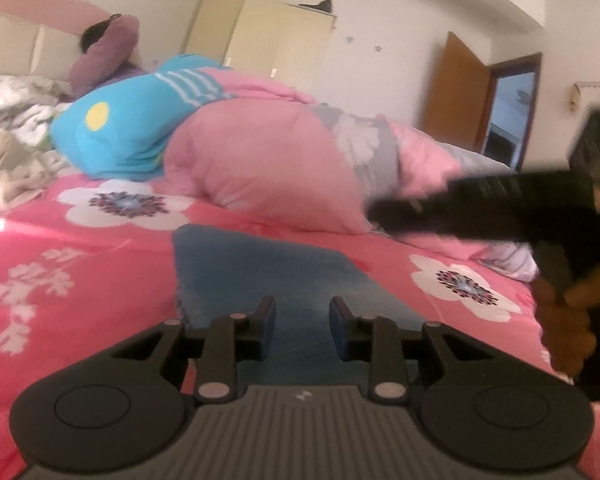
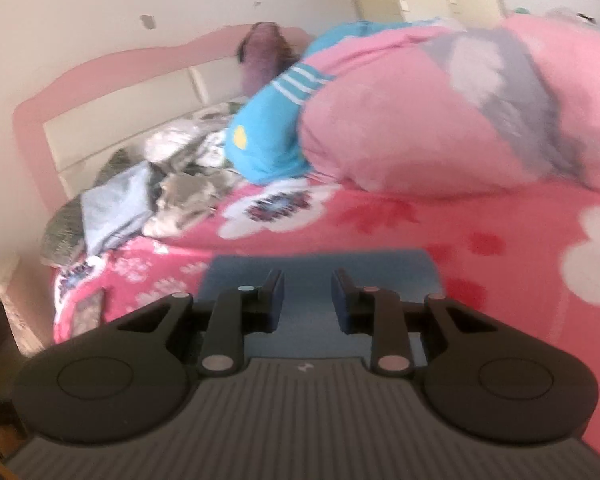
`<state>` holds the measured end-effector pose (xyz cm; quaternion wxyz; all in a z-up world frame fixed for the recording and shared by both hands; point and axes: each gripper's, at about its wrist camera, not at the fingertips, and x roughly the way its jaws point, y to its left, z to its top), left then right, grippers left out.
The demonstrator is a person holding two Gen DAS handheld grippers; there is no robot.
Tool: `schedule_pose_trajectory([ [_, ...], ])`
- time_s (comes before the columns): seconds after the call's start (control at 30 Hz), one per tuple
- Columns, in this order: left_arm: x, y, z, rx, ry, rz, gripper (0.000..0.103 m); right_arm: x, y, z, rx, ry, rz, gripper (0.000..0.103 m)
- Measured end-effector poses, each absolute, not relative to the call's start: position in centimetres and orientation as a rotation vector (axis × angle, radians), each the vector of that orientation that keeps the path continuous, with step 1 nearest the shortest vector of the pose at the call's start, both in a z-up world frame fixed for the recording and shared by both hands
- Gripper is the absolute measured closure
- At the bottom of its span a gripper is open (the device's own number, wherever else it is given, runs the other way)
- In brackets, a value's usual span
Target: Fold clothes
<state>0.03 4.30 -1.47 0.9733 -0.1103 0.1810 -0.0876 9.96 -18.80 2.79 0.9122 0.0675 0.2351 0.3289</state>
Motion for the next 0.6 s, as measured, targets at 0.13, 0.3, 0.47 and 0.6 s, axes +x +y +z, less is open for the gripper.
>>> schedule_pose_trajectory([
  [0.13, 0.0, 5.5, -2.4, -0.272, 0.396, -0.157, 0.073, 12.4, -13.9, 3.9, 0.093, 0.525, 0.785, 0.077],
  [0.3, -0.2, 5.9, -2.6, -0.268, 0.392, -0.160, 0.071, 16.7, -6.5, 1.6, -0.015, 0.685, 0.855, 0.078],
  [0.47, -0.1, 6.6, -2.8, -0.312, 0.401, -0.177, 0.069, 18.8, -3.5, -1.2, -0.089, 0.782, 0.826, 0.078],
  [0.6, 0.0, 6.5, -2.8, -0.313, 0.409, -0.182, 0.068, 17.5, -5.8, 1.4, -0.041, 0.726, 0.805, 0.078],
])
